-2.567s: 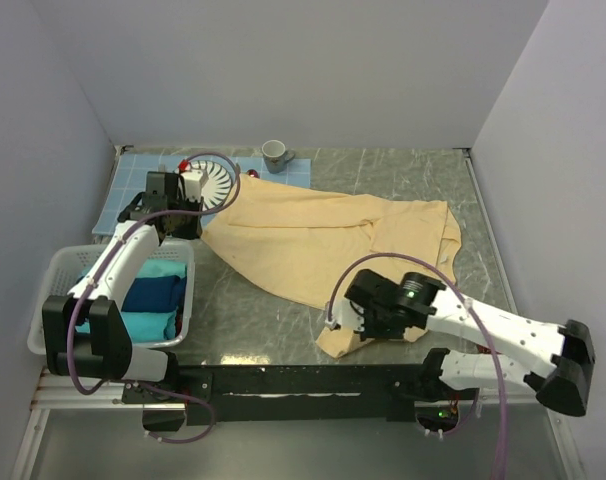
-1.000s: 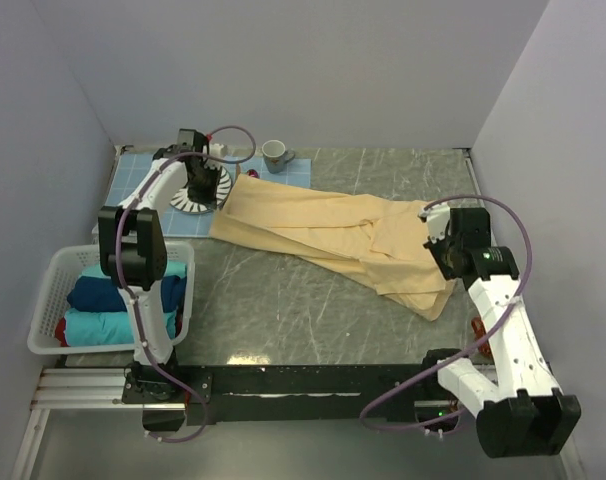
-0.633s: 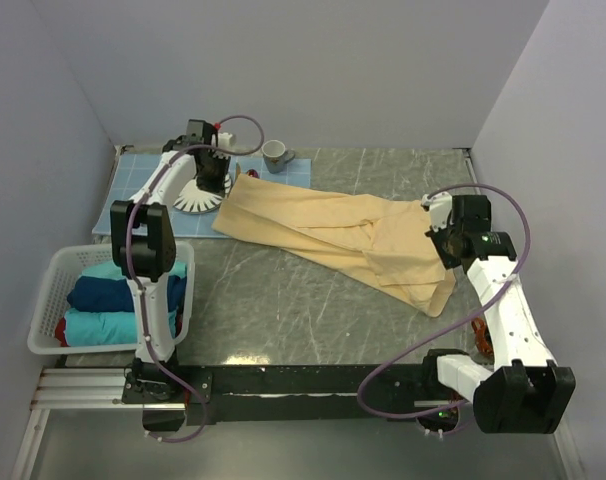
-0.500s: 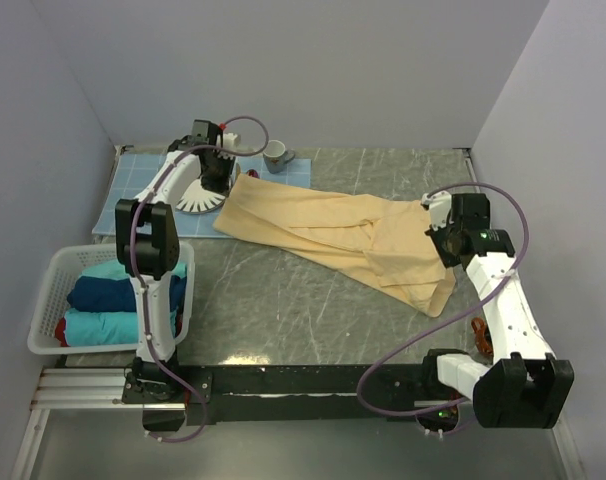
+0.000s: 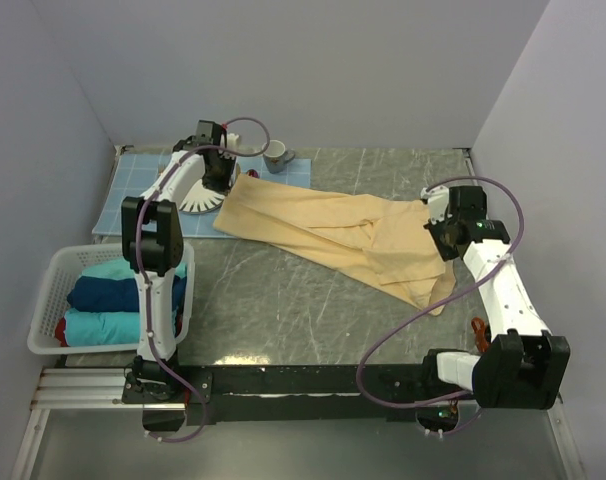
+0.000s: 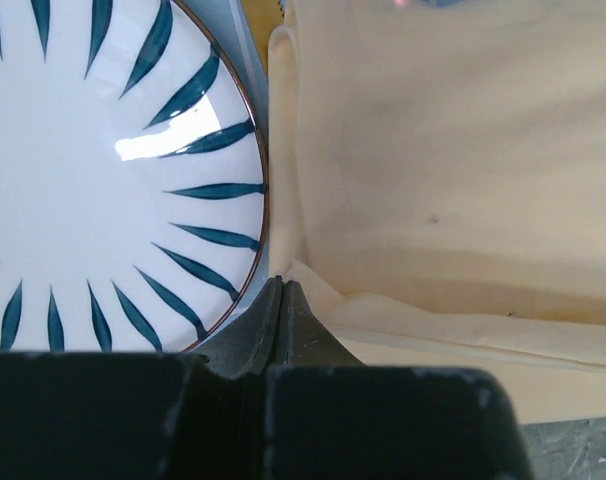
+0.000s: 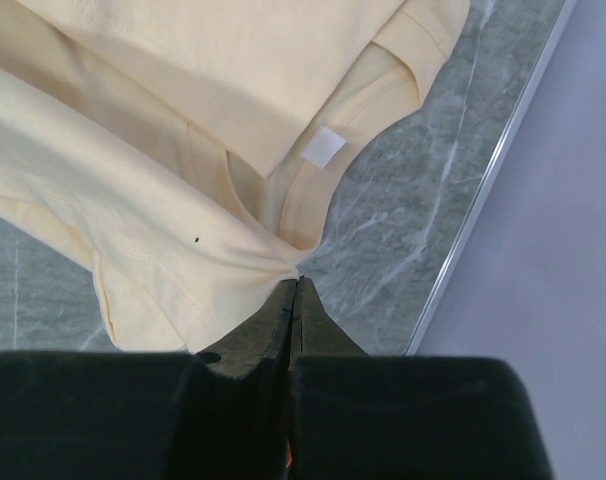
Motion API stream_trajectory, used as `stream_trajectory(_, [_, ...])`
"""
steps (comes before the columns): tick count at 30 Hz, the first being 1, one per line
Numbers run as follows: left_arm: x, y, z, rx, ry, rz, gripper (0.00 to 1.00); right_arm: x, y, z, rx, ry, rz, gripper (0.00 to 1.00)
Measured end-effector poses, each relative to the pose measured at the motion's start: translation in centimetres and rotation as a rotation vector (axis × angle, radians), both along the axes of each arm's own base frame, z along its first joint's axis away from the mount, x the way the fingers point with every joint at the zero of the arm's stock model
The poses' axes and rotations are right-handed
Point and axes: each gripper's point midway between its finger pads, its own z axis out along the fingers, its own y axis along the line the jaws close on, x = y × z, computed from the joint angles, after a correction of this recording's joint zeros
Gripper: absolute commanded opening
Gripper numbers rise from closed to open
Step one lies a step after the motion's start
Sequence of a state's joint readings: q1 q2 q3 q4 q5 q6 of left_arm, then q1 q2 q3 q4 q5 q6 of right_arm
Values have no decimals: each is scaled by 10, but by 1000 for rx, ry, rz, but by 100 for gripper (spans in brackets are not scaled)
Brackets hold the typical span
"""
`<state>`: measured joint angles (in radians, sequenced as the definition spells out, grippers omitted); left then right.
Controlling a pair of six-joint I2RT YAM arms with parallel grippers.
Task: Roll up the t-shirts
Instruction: Fold the T-shirt at the center of the board.
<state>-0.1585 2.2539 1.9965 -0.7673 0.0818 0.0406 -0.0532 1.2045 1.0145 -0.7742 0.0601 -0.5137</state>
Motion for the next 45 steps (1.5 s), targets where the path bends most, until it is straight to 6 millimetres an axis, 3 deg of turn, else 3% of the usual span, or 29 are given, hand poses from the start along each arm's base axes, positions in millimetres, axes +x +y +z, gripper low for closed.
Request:
stream_trajectory(8, [8,-4,-3,0,-9,-4,4,13,-4,-4,-1,10,-10,0])
stream_trajectory(12, [9,-3,-9,13,-3,1,24,19,-4,-6,2,17,-9,0])
stream_trajectory(18, [8,4,-9,45,-13,20,39,31,-2,-11,13,39,2,0])
stream_trajectory(24, [-14,9,11,52,-19,25,41,35,0,-10,26,29,9,0])
stream_trajectory(28, [-17,8,31,44,-55,20,40,35,2,-11,38,29,16,0])
stream_trajectory(31, [-17,5,34,41,-64,9,36,35,3,-11,42,30,18,0])
stream_trajectory(37, [-27,-14,20,12,-24,-66,27,36,4,-23,52,67,13,0])
stream_trajectory(45, [-60,-21,-37,55,124,-106,24,40,-4,-56,129,159,-75,0])
